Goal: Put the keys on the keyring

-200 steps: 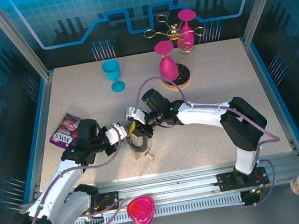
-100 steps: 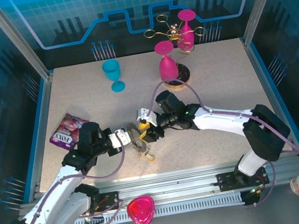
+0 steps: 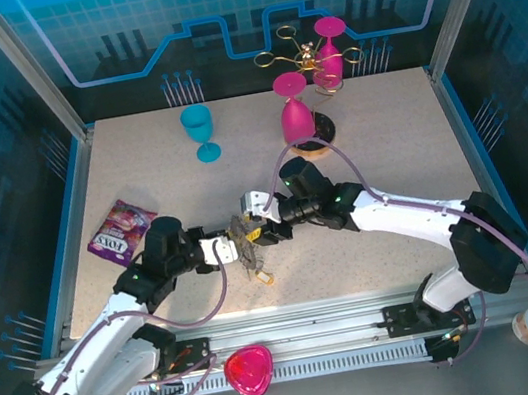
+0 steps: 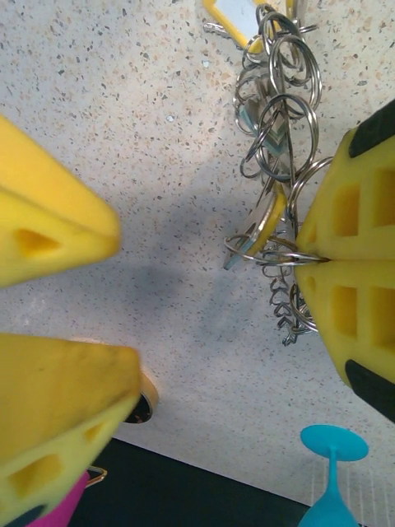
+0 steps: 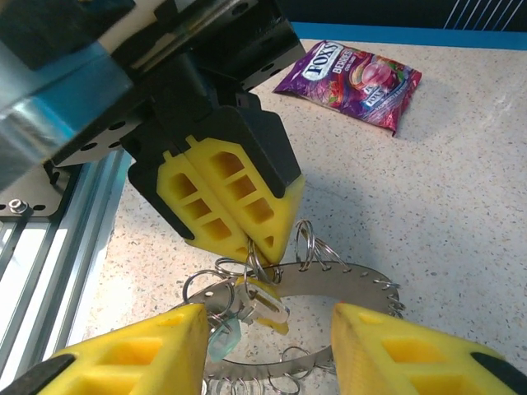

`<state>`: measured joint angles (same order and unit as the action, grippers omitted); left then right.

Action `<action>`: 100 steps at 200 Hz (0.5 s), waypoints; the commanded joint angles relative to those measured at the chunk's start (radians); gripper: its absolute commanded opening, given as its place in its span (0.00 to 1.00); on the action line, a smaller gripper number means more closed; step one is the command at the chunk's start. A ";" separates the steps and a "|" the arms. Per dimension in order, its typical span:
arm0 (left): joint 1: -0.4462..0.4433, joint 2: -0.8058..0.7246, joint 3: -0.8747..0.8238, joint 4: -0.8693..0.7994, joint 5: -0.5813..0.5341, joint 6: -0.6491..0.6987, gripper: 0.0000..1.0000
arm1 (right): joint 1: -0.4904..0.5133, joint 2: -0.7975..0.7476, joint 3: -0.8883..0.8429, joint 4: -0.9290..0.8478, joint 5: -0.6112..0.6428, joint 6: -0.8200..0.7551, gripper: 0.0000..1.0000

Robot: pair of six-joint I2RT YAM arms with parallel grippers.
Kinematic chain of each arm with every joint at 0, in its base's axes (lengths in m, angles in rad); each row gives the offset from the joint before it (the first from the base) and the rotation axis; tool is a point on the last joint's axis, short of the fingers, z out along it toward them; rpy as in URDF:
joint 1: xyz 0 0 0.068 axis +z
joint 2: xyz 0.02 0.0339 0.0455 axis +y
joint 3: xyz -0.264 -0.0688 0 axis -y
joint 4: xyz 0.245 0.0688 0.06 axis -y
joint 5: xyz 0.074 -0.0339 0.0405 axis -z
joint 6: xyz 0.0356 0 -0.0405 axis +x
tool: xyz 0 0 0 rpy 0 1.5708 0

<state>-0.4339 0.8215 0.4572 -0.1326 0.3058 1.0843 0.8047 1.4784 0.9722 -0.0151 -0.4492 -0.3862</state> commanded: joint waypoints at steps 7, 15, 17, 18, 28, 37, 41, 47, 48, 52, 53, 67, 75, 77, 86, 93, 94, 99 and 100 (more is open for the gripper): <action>-0.013 -0.002 0.002 0.034 0.008 0.033 0.00 | 0.016 0.042 0.042 -0.013 -0.031 -0.016 0.42; -0.015 -0.001 0.001 0.034 0.008 0.034 0.00 | 0.019 0.049 0.045 -0.010 -0.041 -0.011 0.41; -0.015 -0.001 0.001 0.035 0.008 0.033 0.00 | 0.020 0.050 0.046 -0.010 -0.043 -0.011 0.41; -0.015 -0.001 0.001 0.036 0.008 0.034 0.00 | 0.021 0.051 0.046 -0.010 -0.044 -0.011 0.41; -0.018 -0.001 0.002 0.036 0.007 0.032 0.00 | 0.026 0.059 0.049 -0.003 -0.045 -0.005 0.40; -0.020 -0.001 0.002 0.036 0.006 0.031 0.00 | 0.028 0.066 0.049 0.001 -0.042 0.000 0.38; -0.021 -0.001 0.001 0.037 0.005 0.030 0.00 | 0.029 0.069 0.051 0.003 -0.041 0.002 0.38; -0.022 -0.002 0.002 0.037 0.005 0.031 0.00 | 0.029 0.072 0.052 0.007 -0.042 0.005 0.37; -0.023 -0.002 0.002 0.037 0.005 0.031 0.00 | 0.029 0.073 0.051 0.008 -0.042 0.005 0.36; -0.024 -0.002 0.000 0.036 0.003 0.031 0.00 | 0.029 0.075 0.052 0.010 -0.042 0.008 0.36; -0.024 -0.002 0.002 0.036 0.003 0.031 0.00 | 0.029 0.075 0.052 0.010 -0.042 0.009 0.36; -0.026 -0.001 0.000 0.038 0.000 0.031 0.00 | 0.031 0.082 0.054 0.013 -0.045 0.016 0.32; -0.028 -0.001 0.001 0.038 0.000 0.029 0.00 | 0.033 0.086 0.056 0.012 -0.042 0.018 0.31; -0.028 -0.002 0.001 0.039 -0.001 0.029 0.00 | 0.033 0.087 0.057 0.013 -0.042 0.018 0.31; -0.031 -0.002 0.002 0.041 -0.003 0.029 0.00 | 0.033 0.090 0.056 0.015 -0.040 0.020 0.28; -0.031 -0.002 0.002 0.041 -0.005 0.027 0.00 | 0.034 0.092 0.056 0.015 -0.039 0.021 0.27; -0.031 -0.002 0.003 0.041 -0.005 0.027 0.00 | 0.033 0.092 0.056 0.016 -0.038 0.022 0.27; -0.032 -0.001 0.004 0.042 -0.005 0.027 0.00 | 0.034 0.094 0.057 0.017 -0.036 0.024 0.26; -0.032 -0.002 0.003 0.042 -0.004 0.027 0.00 | 0.034 0.094 0.056 0.018 -0.036 0.024 0.26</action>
<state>-0.4553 0.8219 0.4572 -0.1261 0.2985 1.1015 0.8257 1.5532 0.9977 -0.0128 -0.4717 -0.3740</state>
